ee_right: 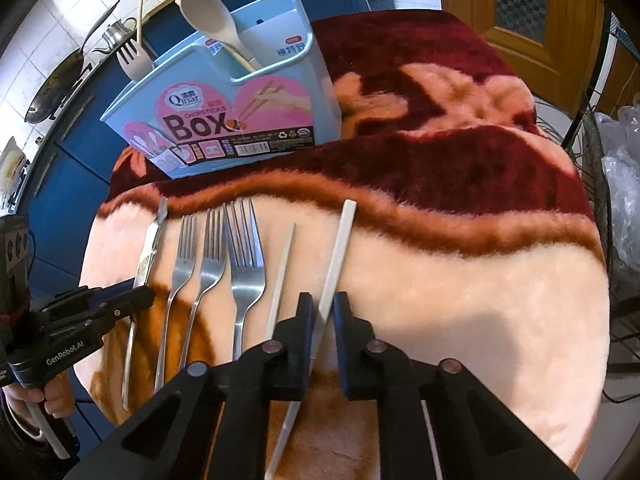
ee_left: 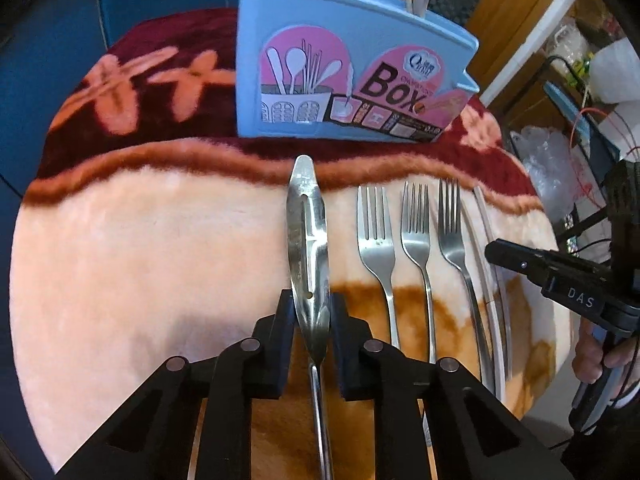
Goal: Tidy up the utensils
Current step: 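Close the left tool on the knife while the right tool grasps the white stick, lifting both, then carry the knife in the left tool toward the blue box while the right tool carries the stick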
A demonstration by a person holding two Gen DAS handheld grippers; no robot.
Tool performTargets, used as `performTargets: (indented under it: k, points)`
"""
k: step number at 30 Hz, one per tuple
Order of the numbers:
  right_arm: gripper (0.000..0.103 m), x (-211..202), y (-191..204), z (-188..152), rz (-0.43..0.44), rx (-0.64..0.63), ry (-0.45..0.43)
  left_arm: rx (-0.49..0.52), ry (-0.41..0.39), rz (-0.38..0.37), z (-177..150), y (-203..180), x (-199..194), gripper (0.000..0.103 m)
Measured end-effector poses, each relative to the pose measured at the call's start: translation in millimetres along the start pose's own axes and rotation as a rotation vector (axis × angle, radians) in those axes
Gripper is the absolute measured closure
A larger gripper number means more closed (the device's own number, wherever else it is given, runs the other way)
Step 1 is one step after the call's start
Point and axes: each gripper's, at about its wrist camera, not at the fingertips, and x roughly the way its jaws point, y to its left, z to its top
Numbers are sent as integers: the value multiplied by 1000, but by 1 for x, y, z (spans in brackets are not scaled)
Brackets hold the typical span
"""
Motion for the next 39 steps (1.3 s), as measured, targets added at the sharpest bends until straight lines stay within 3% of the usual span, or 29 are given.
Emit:
performTargets:
  k: [10, 16, 20, 28, 39]
  points:
    - [95, -25, 5, -20, 63, 8, -149, -1, -198, -64, -29, 10, -30, 86]
    - [95, -56, 16, -29, 96, -8, -287, 81, -335, -18, -32, -3, -50, 86]
    - [95, -76, 28, -31, 121, -40, -410, 65, -434, -29, -22, -5, -67, 86]
    - [95, -88, 32, -21, 170, -80, -530, 31, -602, -8, -1, -1, -98, 86]
    - [95, -81, 20, 1, 234, -74, -564, 1, -758, 12, 54, -6, -124, 86]
